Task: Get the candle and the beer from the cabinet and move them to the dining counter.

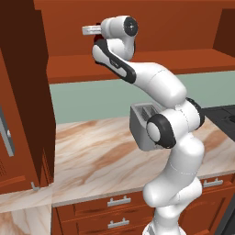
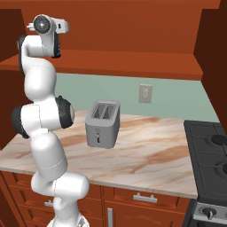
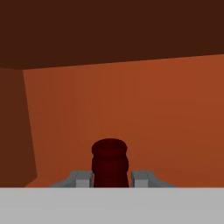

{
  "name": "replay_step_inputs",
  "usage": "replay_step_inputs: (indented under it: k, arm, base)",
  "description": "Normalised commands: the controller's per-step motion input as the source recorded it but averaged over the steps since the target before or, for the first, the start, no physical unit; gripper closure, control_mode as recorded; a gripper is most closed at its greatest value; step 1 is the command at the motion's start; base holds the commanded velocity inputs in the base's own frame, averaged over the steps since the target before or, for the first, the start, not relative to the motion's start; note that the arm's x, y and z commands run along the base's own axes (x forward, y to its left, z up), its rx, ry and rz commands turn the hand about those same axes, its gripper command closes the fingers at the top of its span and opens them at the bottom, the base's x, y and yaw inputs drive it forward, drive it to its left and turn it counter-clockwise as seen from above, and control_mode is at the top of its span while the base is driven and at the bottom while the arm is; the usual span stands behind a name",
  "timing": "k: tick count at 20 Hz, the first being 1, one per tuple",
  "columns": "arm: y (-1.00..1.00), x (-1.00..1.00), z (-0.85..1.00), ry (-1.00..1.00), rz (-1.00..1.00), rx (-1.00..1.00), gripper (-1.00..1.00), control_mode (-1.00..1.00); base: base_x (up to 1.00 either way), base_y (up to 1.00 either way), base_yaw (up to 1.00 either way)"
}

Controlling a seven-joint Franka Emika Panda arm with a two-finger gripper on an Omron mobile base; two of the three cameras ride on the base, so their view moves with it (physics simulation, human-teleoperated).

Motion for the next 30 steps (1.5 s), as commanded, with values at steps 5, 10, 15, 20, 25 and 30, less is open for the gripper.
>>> replay_step_inputs:
  k: [5, 10, 15, 20, 25, 30]
  arm:
    - [0.0, 0.0, 0.0, 0.0, 0.0, 0.0, 1.0, -1.0]
    - [0.0, -0.07, 0.0, 0.0, 0.0, 0.0, 1.0, -1.0]
    - [-0.01, -0.18, 0.0, 0.0, 0.0, 0.0, 1.0, -1.0]
    - [-0.19, -0.23, 0.0, 0.0, 0.0, 0.0, 1.0, -1.0]
    - [-0.34, -0.2, 0.0, 0.0, 0.0, 0.0, 1.0, -1.0]
    - [-0.46, -0.24, 0.0, 0.0, 0.0, 0.0, 1.0, -1.0]
  base:
    - [0.0, 0.0, 0.0]
    - [0.0, 0.0, 0.0]
    - [0.0, 0.0, 0.0]
    - [0.0, 0.0, 0.0]
    - [0.0, 0.0, 0.0]
    - [0.0, 0.0, 0.0]
